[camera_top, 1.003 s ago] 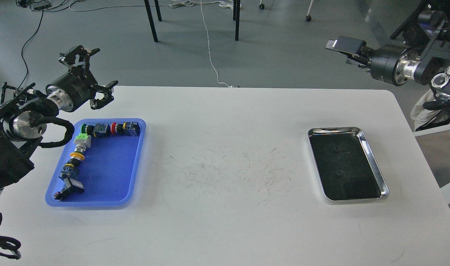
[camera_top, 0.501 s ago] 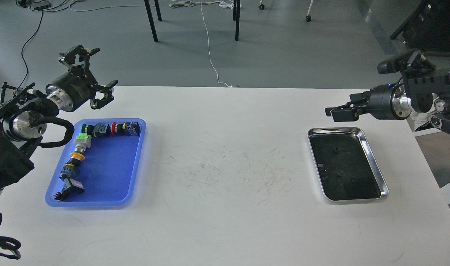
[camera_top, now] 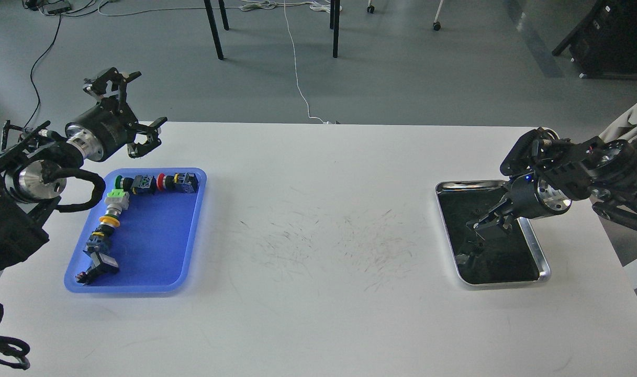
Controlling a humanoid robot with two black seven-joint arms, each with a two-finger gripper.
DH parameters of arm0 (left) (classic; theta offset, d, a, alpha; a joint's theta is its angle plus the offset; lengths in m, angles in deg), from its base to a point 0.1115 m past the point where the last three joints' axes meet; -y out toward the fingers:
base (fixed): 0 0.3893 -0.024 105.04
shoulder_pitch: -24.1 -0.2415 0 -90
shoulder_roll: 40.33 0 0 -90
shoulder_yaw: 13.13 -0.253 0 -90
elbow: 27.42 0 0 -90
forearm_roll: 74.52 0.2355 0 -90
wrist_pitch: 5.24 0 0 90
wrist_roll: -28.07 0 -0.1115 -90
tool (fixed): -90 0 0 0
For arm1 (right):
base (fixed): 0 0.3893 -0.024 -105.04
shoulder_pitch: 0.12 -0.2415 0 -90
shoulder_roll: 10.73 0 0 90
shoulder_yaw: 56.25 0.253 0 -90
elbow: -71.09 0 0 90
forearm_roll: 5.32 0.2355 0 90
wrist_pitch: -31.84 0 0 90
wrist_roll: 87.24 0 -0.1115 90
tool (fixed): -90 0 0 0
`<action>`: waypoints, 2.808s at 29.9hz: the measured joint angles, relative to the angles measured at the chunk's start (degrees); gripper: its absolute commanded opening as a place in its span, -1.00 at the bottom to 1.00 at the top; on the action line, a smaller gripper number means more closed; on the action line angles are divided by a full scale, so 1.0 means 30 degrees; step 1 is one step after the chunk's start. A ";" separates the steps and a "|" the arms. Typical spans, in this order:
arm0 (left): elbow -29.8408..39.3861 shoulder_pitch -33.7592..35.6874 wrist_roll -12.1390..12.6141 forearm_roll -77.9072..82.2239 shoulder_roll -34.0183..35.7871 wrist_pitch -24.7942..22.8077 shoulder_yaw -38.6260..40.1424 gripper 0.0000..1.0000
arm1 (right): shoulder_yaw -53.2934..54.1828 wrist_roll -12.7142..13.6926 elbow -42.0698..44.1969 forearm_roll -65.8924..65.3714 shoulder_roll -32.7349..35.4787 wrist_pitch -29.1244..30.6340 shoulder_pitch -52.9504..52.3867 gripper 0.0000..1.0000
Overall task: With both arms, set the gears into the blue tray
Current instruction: 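Lower the right gripper and grasp the small black part on the mat, then carry the black part with the right gripper toward the table center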
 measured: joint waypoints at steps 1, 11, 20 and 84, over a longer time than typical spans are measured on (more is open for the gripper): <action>0.0000 -0.0002 -0.0055 -0.0003 0.0007 -0.0010 0.0001 0.96 | -0.0045 0.0003 0.0385 -0.0002 -0.0210 0.0000 0.0049 0.84; 0.0001 -0.0151 -0.0232 -0.0008 0.0243 -0.0052 -0.0018 0.96 | 0.0022 0.0000 0.3179 0.0213 -0.1295 -0.0601 0.1196 0.78; 0.0001 -0.0209 -0.0243 -0.0008 0.0259 -0.0052 -0.0019 0.96 | 0.0065 0.0000 0.3758 0.0366 -0.1359 -0.1108 0.1630 0.54; 0.0000 -0.0211 -0.0253 -0.0007 0.0438 -0.0049 -0.0018 0.96 | -0.0166 0.0002 0.5281 0.0336 -0.3057 -0.0989 0.2318 -0.98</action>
